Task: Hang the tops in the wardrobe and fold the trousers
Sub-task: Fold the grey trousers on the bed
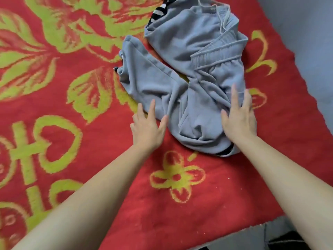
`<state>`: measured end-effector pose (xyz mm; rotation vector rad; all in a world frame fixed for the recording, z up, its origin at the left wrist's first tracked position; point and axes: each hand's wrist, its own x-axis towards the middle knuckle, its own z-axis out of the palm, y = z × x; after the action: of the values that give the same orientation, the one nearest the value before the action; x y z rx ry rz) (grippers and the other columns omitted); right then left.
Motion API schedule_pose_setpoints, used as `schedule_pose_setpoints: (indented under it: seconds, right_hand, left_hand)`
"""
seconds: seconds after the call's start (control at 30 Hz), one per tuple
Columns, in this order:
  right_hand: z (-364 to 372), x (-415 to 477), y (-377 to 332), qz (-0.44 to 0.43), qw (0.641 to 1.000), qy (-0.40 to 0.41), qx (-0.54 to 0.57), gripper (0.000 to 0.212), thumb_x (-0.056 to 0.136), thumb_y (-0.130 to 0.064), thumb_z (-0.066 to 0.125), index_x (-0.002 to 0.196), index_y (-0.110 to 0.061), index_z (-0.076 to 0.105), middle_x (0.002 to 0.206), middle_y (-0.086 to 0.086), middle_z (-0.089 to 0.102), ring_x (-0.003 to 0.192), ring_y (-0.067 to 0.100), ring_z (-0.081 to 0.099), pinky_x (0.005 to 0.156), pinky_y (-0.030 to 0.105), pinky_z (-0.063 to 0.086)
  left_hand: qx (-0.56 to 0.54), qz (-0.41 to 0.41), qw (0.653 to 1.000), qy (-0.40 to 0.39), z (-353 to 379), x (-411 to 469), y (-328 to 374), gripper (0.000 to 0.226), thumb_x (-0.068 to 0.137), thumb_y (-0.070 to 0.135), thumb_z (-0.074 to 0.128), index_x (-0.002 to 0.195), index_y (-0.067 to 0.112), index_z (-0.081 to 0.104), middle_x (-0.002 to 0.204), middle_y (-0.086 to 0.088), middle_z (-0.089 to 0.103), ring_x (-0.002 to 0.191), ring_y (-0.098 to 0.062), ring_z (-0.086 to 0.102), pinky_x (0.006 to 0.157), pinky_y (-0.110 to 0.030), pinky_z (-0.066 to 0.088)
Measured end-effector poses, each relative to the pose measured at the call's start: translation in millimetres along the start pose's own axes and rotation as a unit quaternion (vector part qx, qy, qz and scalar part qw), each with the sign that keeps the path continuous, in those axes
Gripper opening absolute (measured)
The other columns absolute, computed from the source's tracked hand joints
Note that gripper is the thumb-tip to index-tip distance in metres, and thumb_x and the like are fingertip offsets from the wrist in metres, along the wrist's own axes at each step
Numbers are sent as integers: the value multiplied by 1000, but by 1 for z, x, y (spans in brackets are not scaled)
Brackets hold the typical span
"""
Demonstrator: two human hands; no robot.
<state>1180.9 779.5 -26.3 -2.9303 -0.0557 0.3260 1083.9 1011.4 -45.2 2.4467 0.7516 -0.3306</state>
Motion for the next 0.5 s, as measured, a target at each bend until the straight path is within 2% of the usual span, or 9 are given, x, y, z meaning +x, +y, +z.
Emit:
schedule_pose_setpoints:
  seconds: [0.07,0.13,0.17,0.23,0.3,0.4,0.47,0.5]
  right_hand:
    - [4,3,4,16,999,7,29,85,94,-25,55,159,-33,3,145,19,40,112,47,56,91,50,45]
    - [5,3,0,42,997,-10,60,77,93,-33,51,159,-34,11,134,19,54,111,44,57,87,44,43]
    - [5,0,-4,44,996,-24,69,71,92,-36,48,157,-34,20,132,18,58,112,43,58,85,42,42]
    - [4,-13,-16,22,993,-69,91,67,85,-43,43,151,-34,36,131,16,63,112,42,59,88,41,44]
    - [0,-33,-27,-9,986,-131,102,68,76,-47,40,144,-38,45,129,12,64,114,39,59,89,40,46]
    - [-1,-63,-37,-78,959,-247,116,71,68,-58,41,137,-44,52,126,4,67,113,31,60,84,32,44]
    - [-1,-81,-44,-111,911,-375,132,79,61,-67,44,137,-48,52,118,-3,71,107,22,65,83,26,48]
    - [-2,-88,-48,-110,879,-437,157,74,63,-68,50,135,-50,53,105,-5,74,96,18,69,78,24,52]
  left_hand:
    - [-79,-24,996,31,13,8,12,84,91,60,55,157,29,13,159,-17,16,141,-35,22,113,-49,24]
    - [-173,-46,983,42,18,15,22,102,85,49,70,158,20,5,154,-16,19,138,-29,28,111,-33,25]
    - [-209,-55,976,41,19,17,25,106,82,38,75,158,18,3,151,-15,20,132,-24,34,105,-23,26]
    - [-241,-63,968,41,15,19,27,100,79,19,74,157,22,11,139,-10,27,113,-16,42,91,-10,24]
    - [-231,-59,970,47,6,14,23,80,78,14,68,148,29,32,124,-4,35,103,-15,45,89,-13,28]
    - [-167,-76,978,98,-13,3,3,49,78,12,59,123,30,56,114,-4,48,103,-27,58,86,-28,40]
    - [-108,-126,977,132,-26,-1,-22,40,78,10,54,111,30,64,115,-7,53,104,-32,58,86,-33,43]
    - [-79,-150,975,140,-33,-3,-38,39,78,10,53,107,30,66,116,-7,54,105,-32,58,87,-35,44]
